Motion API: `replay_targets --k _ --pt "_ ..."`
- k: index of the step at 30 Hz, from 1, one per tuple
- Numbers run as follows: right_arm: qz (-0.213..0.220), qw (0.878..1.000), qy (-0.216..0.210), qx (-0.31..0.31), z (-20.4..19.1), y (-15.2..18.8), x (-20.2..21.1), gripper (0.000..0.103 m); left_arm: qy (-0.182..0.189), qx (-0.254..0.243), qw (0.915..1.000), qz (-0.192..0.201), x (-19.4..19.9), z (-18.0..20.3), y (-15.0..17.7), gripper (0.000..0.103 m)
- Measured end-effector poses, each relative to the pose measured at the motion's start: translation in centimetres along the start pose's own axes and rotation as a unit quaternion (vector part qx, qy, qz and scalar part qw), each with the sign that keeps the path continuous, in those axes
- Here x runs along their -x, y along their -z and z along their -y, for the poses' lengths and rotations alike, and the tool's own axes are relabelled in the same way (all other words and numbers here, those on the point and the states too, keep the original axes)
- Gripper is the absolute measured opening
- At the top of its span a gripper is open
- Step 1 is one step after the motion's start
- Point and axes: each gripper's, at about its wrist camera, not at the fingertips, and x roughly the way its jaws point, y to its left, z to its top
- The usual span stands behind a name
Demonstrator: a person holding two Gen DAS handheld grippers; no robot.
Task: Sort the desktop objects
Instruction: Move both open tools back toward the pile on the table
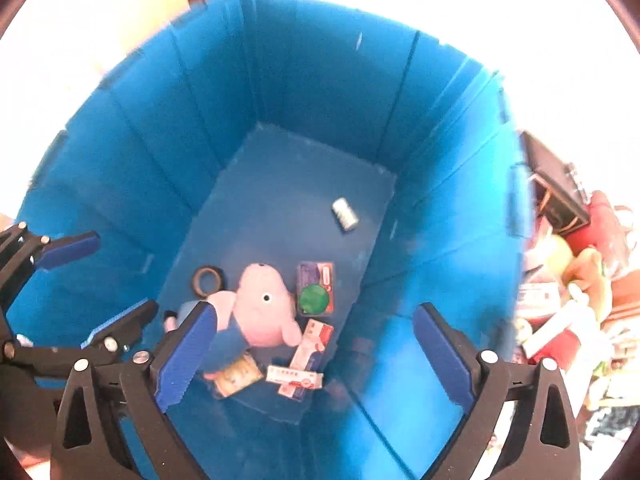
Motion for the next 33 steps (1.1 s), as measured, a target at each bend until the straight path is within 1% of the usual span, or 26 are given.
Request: replay_targets --k 2,4,7,9,11,14,16,18,20,22,24,26,28,33 --pt "0.026 1.0 -0.001 0.003 0.1 1.5 2.5 0.102 -0.006 0.002 0.9997 0.022 1.3 0.3 1.2 0.067" --pt "0.044 0.999 -0.001 0.004 0.3 2.9 4.1 0.102 -0.01 0.009 0.9989 0.044 3.1 0.6 2.7 0.067" --pt "0.067 0.998 -0.002 0.009 0.3 5.4 6.2 0.102 -0.013 0.01 0.9969 0.077 4.5 1.2 4.8 0.067" --pt "0.084 0.996 -0.009 0.01 0.2 7.3 7.0 0.102 -0.02 0.012 0.9938 0.108 5.9 1.7 6.5 0.067" --pt "0.099 0.995 -0.017 0.007 0.2 8.9 7.8 0.103 -0.027 0.016 0.9908 0.132 6.8 2.2 7.9 0.067" --pt "0.116 0.993 -0.038 -0.006 0.5 11.4 8.6 0.103 -0.019 0.021 0.9867 0.16 7.8 3.4 10.0 0.067" --pt "0.127 0.991 -0.044 -0.015 0.8 13.0 9.4 0.103 -0.015 0.018 0.9847 0.173 8.3 4.2 10.7 0.067" --pt "0.142 0.988 -0.049 -0.024 1.3 14.7 10.3 0.103 -0.018 0.017 0.9803 0.196 9.2 5.3 11.5 0.067" --pt "0.157 0.986 -0.043 -0.035 1.9 16.5 11.2 0.103 -0.019 0.009 0.9763 0.215 10.1 6.5 12.2 0.067" --pt "0.172 0.983 -0.028 -0.05 2.5 18.3 11.8 0.103 -0.01 0.003 0.9735 0.228 10.8 7.7 12.8 0.067" --pt "0.177 0.982 -0.027 -0.065 3.4 20.1 12.3 0.103 0.01 -0.004 0.9714 0.237 11.4 8.9 13.4 0.067" --pt "0.18 0.979 -0.031 -0.086 4.5 21.8 12.6 0.103 0.021 -0.015 0.9683 0.249 12.0 10.5 14.0 0.067" --pt "0.181 0.977 -0.024 -0.108 6.0 23.9 13.0 0.103 0.029 -0.022 0.9648 0.26 12.6 11.9 14.2 0.067" --pt "0.181 0.971 -0.003 -0.159 10.3 28.3 13.4 0.103 0.068 -0.055 0.9544 0.285 14.3 16.9 14.6 0.067"
